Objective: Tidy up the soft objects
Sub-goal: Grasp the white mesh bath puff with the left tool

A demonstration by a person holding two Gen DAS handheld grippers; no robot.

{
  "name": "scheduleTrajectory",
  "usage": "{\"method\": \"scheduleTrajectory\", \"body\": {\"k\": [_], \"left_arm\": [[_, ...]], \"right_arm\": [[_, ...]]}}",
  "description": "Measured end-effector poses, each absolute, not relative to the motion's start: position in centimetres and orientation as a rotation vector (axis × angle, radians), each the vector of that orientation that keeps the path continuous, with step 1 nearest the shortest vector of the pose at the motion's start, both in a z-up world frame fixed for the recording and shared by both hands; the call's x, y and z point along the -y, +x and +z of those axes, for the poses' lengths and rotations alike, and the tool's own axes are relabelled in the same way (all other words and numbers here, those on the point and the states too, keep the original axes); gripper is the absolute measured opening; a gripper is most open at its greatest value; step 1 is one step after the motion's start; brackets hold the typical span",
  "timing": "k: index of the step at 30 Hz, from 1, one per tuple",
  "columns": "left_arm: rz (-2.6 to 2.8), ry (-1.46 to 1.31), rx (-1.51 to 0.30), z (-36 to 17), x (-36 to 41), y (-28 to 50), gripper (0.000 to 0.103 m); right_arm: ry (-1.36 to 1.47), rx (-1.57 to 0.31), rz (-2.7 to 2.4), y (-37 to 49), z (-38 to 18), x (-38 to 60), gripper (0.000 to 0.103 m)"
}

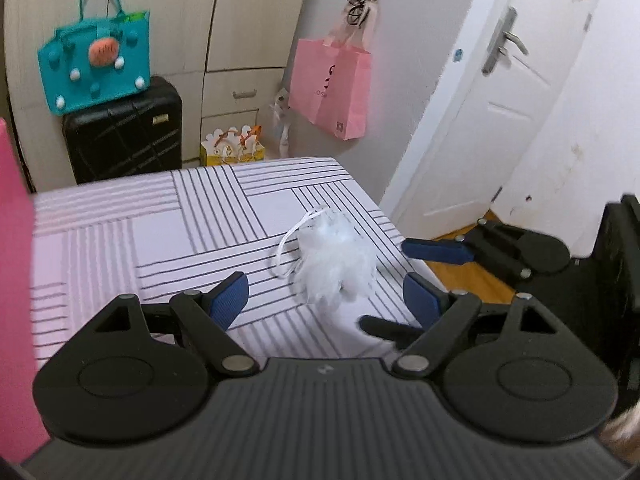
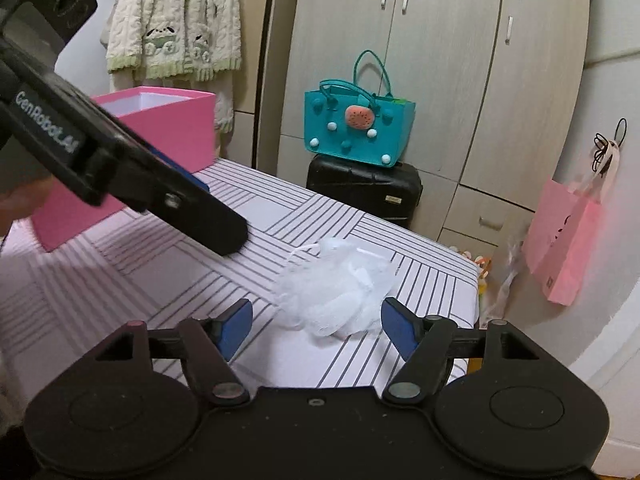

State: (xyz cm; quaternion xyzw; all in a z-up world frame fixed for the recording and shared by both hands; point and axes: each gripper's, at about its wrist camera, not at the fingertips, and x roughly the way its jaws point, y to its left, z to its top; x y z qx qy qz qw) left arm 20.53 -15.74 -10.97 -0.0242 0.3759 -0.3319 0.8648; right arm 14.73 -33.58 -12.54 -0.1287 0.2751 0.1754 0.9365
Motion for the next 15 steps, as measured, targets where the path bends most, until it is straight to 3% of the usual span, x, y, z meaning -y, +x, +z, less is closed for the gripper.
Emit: {"method": "scheduleTrajectory", "body": {"k": [5,8,13,15], "left_arm": [[-0.652,-0.08,-0.835,-14.0,17.9,22.9,0.081],[-0.642,-0.106,-0.867,-15.6,19.0,23.9,0.077],[-0.625,-0.129,-0.879,-16.3,19.6,24.5,0.042],[-0.643,-0.123,-0.874,-16.4,19.9,24.2,0.035]], "right_arm": [[-0.283,-0.56,0.341,17.5,-14.5,33.5,0.077],[-0.259,-0.603,0.348,19.2,-15.4,33.6,0.091],[-0.186,-0.65,0.385,20.6,-16.1,33.8,0.09],[-0.202,-0.635,0.393,20.4,-16.1,33.5,0.085]]}}
